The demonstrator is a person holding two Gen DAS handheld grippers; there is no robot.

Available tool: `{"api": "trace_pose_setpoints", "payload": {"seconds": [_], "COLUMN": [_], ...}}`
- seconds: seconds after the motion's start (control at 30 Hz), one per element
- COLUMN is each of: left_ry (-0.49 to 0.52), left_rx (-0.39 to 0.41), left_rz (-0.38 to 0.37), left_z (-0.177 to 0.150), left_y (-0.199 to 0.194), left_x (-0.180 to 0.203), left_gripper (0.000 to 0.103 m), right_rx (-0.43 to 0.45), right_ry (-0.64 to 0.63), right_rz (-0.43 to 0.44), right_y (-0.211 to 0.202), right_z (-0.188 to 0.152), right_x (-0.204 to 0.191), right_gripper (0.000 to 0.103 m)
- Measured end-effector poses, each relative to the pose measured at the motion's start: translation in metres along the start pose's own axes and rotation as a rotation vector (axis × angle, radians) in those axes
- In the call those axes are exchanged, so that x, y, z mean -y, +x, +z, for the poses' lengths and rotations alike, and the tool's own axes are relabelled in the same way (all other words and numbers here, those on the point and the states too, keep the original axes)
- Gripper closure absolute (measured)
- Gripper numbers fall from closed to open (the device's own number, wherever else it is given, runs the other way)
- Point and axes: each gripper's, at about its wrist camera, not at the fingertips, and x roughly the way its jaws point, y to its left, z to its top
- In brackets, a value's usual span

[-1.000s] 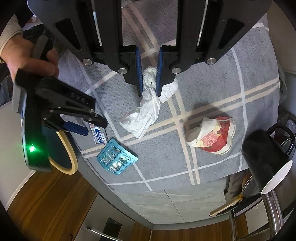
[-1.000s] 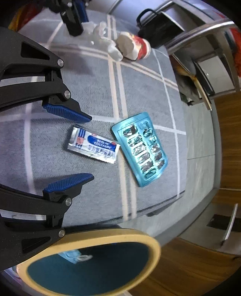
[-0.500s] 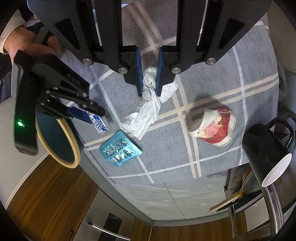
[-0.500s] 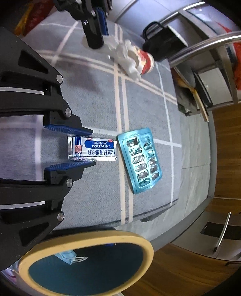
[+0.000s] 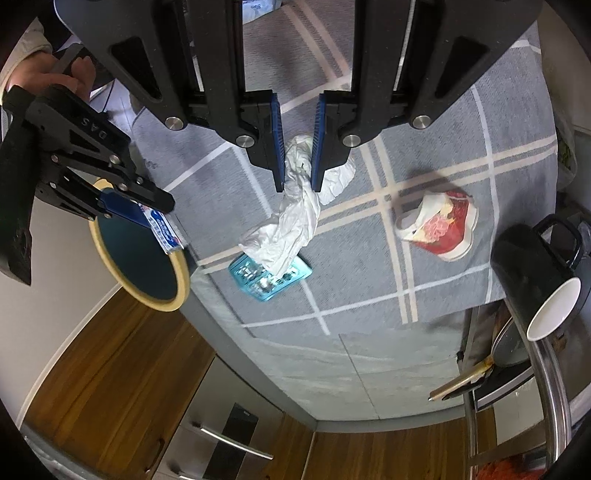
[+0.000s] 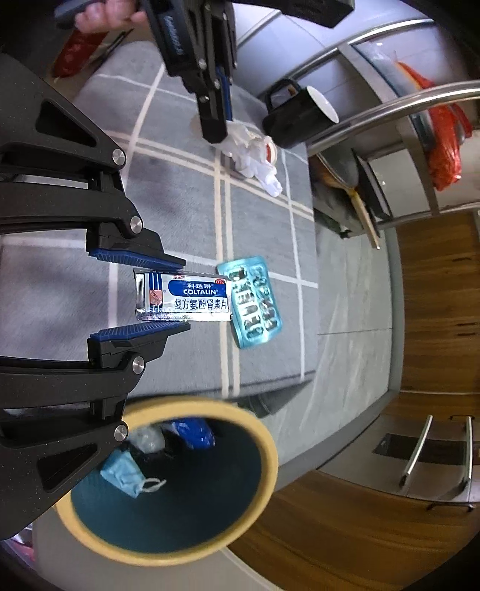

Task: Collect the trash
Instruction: 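Carry the tissue and medicine box over the teal bin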

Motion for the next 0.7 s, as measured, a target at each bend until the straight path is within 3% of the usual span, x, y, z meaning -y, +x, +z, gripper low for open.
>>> {"api": "trace_pose_setpoints", "payload": {"seconds": [0.7], "left_ry": [0.069], "left_rx": [0.039], "left_rz": [-0.094], "left_z": [0.023], "left_y": [-0.012], "left_x": [0.068], "left_gripper": [0.09], "right_rx": [0.107], "right_ry": [0.073], "right_rz": [-0.04], "right_y": [-0.066], "right_z": [-0.017], "right_x": [0.056], "right_gripper": [0.074]}}
